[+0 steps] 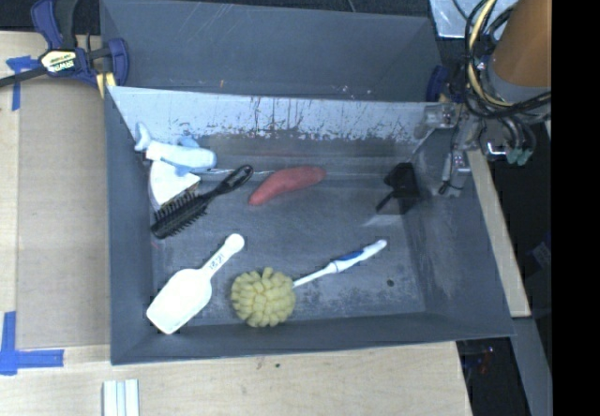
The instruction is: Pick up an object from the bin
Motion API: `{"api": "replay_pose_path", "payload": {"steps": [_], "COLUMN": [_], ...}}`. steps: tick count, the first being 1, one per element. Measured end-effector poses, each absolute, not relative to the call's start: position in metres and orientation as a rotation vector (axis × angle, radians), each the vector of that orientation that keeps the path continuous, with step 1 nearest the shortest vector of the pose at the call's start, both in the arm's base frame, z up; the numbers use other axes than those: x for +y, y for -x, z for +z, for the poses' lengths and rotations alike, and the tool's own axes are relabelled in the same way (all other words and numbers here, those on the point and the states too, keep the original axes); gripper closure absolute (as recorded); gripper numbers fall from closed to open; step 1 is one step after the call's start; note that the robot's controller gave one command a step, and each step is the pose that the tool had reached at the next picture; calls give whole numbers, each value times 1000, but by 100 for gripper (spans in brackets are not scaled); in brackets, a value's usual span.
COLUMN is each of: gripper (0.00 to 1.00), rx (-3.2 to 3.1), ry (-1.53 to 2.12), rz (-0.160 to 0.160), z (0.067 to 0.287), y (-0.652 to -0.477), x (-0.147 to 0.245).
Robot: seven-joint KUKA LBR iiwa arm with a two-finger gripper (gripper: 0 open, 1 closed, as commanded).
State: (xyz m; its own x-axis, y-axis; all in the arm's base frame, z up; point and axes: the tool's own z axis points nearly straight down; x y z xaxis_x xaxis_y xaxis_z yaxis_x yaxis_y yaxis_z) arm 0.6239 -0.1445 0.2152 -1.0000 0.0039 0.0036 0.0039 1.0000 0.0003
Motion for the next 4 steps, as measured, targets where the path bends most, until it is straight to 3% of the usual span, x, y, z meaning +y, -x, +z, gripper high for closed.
{"api": "replay_pose_path", "payload": {"steps": [1,2,3,4], "gripper": [0,0,0,0], "rx": [-3146,-3125,-3147,-3133], "ry": [0,-385,-270,-308], "rz": [2,4,8,1], "z": [220,89,160,100], "y": [-626,-582,-549,-557], "x": [-144,-103,-88,-28]}}
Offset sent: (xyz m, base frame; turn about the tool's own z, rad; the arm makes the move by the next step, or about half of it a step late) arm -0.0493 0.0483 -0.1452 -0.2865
